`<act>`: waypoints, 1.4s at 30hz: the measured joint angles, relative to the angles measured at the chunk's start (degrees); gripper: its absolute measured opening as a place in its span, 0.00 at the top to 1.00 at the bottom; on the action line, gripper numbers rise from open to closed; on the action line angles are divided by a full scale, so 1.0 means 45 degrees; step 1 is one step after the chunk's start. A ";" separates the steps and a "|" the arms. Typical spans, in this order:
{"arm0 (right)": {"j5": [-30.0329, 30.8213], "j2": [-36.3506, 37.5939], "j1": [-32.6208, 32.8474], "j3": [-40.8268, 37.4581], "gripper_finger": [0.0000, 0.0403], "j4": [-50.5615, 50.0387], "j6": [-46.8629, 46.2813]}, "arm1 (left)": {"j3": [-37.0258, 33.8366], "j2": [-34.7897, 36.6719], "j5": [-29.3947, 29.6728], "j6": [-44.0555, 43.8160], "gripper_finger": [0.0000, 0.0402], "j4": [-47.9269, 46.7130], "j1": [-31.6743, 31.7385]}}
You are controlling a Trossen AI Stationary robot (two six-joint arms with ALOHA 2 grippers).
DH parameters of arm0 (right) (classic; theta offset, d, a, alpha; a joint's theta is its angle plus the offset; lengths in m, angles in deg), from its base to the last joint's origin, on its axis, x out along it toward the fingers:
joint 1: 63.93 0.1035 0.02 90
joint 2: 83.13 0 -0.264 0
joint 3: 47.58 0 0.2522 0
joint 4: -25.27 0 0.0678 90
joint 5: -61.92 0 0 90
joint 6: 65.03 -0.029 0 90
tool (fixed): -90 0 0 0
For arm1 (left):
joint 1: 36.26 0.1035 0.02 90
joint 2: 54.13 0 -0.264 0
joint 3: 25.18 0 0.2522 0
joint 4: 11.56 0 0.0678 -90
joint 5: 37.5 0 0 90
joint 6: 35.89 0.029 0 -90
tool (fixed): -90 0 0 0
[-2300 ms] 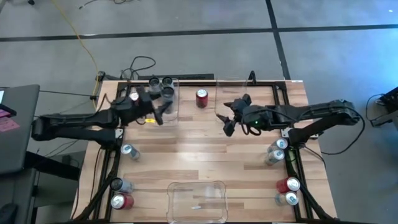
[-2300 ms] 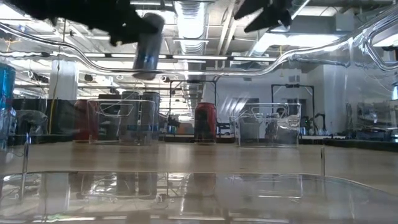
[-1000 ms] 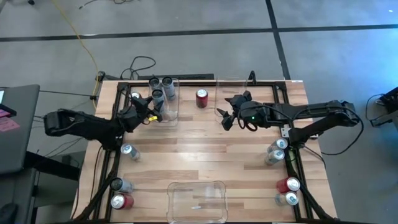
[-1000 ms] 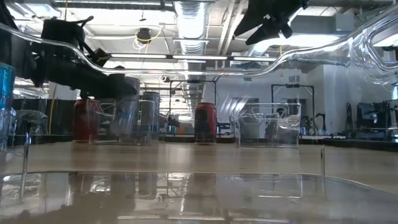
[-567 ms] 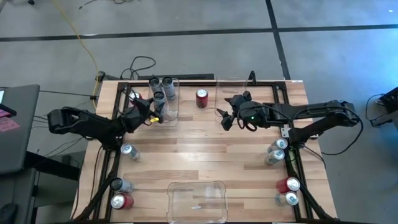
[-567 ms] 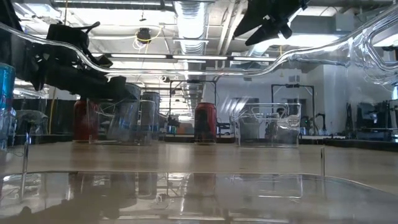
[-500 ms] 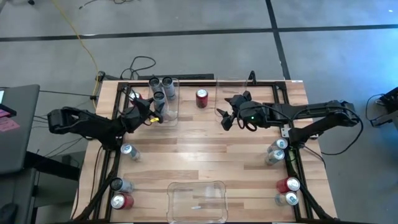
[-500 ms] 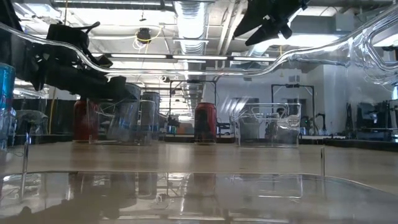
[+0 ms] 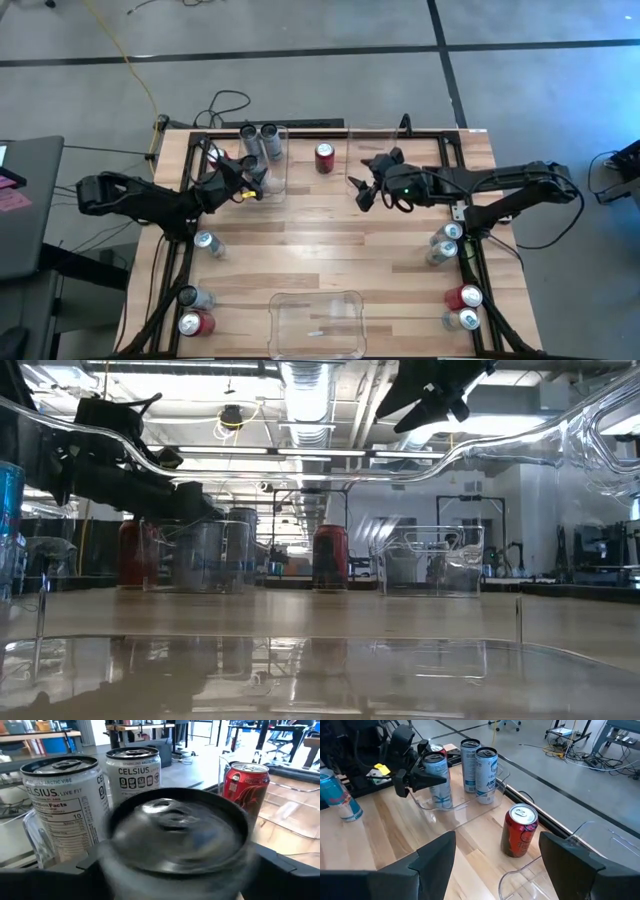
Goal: Sort soda cans
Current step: Put the top white and blue soda can into the top left transparent bin
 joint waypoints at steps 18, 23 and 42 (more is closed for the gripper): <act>-0.0005 0.0000 0.0106 0.0000 0.24 -0.0218 -0.0001 | -0.0010 0.1512 0.0569 0.1740 0.21 -0.0993 -0.0005; 0.0000 -0.0017 0.0106 0.0000 0.24 -0.0502 -0.0015 | -0.0010 0.2685 0.1106 0.1837 0.21 -0.2800 -0.0005; 0.0010 -0.0330 0.0088 0.0005 0.24 -0.0222 -0.0131 | -0.0019 0.3687 0.1084 0.1873 0.34 -0.3222 0.0000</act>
